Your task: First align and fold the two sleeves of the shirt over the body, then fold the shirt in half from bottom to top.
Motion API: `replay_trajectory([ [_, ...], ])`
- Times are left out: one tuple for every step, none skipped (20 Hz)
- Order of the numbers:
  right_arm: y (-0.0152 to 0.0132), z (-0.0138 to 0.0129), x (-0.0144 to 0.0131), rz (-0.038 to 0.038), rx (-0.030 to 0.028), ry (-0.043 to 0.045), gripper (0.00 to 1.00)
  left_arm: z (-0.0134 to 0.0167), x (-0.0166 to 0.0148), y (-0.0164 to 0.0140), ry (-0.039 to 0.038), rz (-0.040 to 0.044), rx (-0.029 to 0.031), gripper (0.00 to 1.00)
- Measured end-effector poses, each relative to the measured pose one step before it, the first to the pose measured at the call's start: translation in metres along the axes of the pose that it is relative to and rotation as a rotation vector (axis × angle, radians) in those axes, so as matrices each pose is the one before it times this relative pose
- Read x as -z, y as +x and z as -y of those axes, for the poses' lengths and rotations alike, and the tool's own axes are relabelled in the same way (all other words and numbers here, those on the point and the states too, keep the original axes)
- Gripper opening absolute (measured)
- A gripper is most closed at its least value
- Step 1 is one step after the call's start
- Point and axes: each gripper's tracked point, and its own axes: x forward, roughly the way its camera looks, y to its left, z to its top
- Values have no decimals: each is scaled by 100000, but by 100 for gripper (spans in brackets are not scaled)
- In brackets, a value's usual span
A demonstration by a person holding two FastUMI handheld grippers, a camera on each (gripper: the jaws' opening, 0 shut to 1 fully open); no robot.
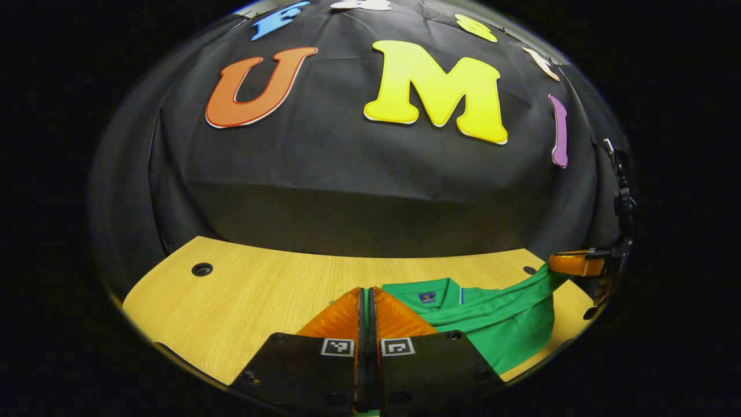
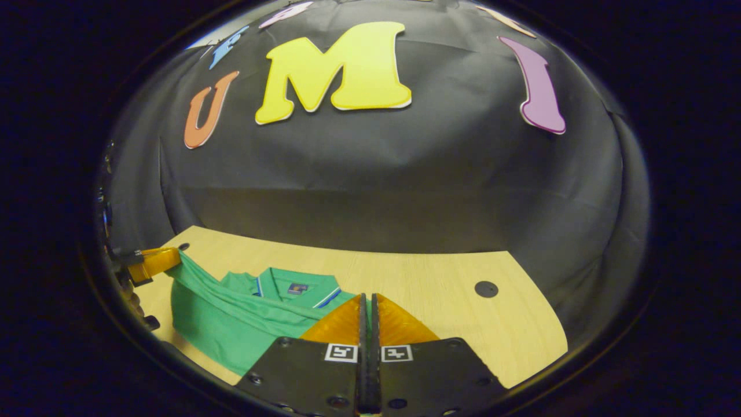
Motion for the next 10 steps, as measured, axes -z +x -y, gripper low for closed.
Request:
replay_trajectory([
  [1252,-174,-70,-502,-267,657,0,-343,260,1154,262,-959,-298,3],
  [871,-53,22,-346,-53,450,0,-241,374,908,-302,-878,-273,3],
  [1143,-11,40,101,261,193,0,-204,385,842,565,-603,-298,3],
  [888,-52,-70,272,194,-180,0,-373,466,764,1629,-950,-645,3],
  [958,-230,160,-204,-265,-947,0,-438,506,820,2871,-633,-879,3],
  [765,-60,368,-616,551,-1046,0,-445,375,685,3005,-160,-1249,3],
  [610,-182,202,-110,-233,-1316,0,-339,160,523,2100,500,-872,3],
  [723,-149,172,399,48,-1275,0,-174,192,546,1216,9,-53,3],
  [866,188,574,-1192,1397,-1698,0,72,417,287,603,-291,134,3],
  [615,467,688,-1693,2083,-1112,0,57,545,244,240,-828,174,3],
])
